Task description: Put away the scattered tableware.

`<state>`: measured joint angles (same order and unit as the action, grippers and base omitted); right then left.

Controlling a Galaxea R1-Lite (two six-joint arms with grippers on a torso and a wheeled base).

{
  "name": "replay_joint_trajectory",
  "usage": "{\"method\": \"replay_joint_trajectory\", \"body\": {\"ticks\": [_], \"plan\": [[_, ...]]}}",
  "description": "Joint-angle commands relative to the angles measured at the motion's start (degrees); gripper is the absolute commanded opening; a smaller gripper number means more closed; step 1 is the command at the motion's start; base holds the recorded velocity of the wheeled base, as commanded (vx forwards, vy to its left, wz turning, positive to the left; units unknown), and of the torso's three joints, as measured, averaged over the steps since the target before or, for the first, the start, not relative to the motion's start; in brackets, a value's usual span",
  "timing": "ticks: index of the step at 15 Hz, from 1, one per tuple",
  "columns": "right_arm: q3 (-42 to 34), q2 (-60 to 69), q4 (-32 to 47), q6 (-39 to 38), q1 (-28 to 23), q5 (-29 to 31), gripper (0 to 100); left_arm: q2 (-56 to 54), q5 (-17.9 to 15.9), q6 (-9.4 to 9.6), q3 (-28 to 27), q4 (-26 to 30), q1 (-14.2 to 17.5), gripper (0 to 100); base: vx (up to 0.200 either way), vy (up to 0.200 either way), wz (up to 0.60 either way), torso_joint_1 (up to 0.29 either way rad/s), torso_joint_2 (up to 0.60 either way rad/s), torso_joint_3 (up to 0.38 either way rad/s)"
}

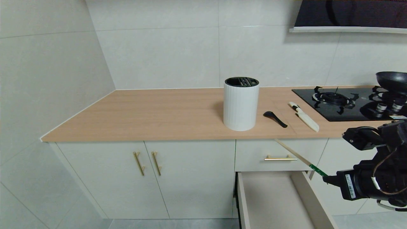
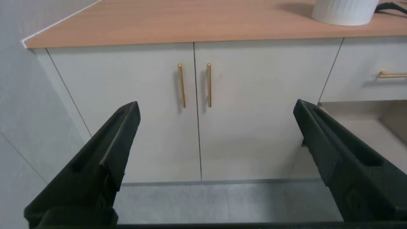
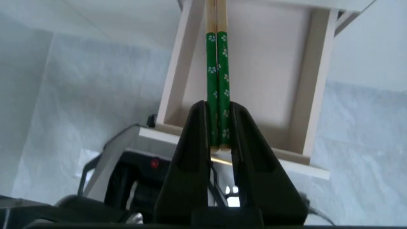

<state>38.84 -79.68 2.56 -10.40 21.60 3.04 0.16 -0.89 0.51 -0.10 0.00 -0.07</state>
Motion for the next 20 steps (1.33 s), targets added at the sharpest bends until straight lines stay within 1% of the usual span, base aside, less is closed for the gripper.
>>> {"method": "replay_joint_trajectory", "body": {"ticks": [1,6,10,20], "plan": [[-0.08,-2.06,-0.01,-0.06,0.02,0.04,0,0.02,0.01,0.02,0.01,0.00,-0.01,100,0.000,0.000,0.00,0.000,0.00,0.000],[-0.26,-3.73,-0.10,-0.06,0.02,0.04,0,0.02,0.01,0.02,0.01,0.00,-0.01,100,0.000,0.000,0.00,-0.022,0.05,0.028],[-1.31,-5.22,-2.82,-0.06,0.02,0.39,0,0.02,0.01,0.02,0.01,0.00,-0.01,100,0.000,0.000,0.00,-0.194,0.44,0.250],[-1.66,-6.37,-2.91,-0.06,0.02,0.39,0,0.02,0.01,0.02,0.01,0.00,-0.01,100,0.000,0.000,0.00,-0.195,0.48,0.284]]}}
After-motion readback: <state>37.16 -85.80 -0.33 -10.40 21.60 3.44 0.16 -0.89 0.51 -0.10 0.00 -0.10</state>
